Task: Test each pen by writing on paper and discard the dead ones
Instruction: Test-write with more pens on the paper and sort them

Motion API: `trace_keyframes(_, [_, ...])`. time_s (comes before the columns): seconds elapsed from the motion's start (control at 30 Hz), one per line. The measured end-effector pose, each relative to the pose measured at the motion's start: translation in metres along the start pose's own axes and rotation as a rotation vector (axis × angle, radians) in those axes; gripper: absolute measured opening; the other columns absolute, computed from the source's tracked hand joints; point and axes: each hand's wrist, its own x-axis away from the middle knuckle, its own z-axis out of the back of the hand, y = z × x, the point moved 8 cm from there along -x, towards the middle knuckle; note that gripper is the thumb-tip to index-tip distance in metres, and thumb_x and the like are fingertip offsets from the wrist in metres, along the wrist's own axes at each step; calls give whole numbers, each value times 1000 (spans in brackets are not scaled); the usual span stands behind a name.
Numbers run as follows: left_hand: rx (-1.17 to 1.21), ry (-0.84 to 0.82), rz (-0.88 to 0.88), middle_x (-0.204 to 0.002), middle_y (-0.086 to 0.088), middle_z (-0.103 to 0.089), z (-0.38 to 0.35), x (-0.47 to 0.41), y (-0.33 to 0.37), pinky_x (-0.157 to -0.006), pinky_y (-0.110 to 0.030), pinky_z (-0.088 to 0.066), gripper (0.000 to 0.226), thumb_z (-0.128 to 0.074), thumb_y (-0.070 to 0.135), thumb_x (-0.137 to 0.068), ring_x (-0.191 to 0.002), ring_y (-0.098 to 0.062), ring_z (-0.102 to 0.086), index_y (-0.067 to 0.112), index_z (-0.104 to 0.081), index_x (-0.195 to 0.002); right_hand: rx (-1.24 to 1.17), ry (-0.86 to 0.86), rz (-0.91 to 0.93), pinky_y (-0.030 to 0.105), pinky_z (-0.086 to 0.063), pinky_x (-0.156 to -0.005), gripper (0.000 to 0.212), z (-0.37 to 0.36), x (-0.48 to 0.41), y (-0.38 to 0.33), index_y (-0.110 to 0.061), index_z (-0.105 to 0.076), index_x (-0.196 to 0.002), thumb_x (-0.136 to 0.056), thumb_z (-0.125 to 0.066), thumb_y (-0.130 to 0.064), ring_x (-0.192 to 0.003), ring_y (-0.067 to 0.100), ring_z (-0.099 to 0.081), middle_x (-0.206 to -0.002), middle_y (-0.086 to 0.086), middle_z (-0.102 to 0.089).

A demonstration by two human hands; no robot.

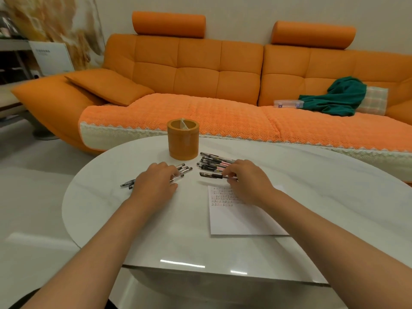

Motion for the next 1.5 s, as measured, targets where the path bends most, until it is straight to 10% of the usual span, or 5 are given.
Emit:
trace_keyframes(0.63, [-267,33,-70,-105,7,-65,4,4,-8,-78,-29,-34,19,-57,26,-97,-104,-20,-54,35,-69,-109,264,56,78,36,-38,-81,35,-26,-43,-41,-27,-64,-124,-95,-53,-12,-103,26,-55,-117,2,-62])
trace_keyframes(0.93, [-167,23,-88,-112,5,-67,10,9,-10,-76,-29,-34,27,-53,27,-97,-109,-19,-56,40,-69,-116,73,-75,374,39,-45,-83,28,-57,-34,-111,-24,-71,-118,-96,-54,-18,-98,25,-56,-106,3,-66])
trace_keyframes(1.5, [291,-76,-107,-103,17,-66,6,10,32,-69,-30,-43,22,-54,35,-101,-92,-10,-58,38,-70,-116,116,-17,180,31,-43,-87,25,5,6,-43,-24,-68,-113,-92,-56,-20,-103,19,-57,-107,-2,-64])
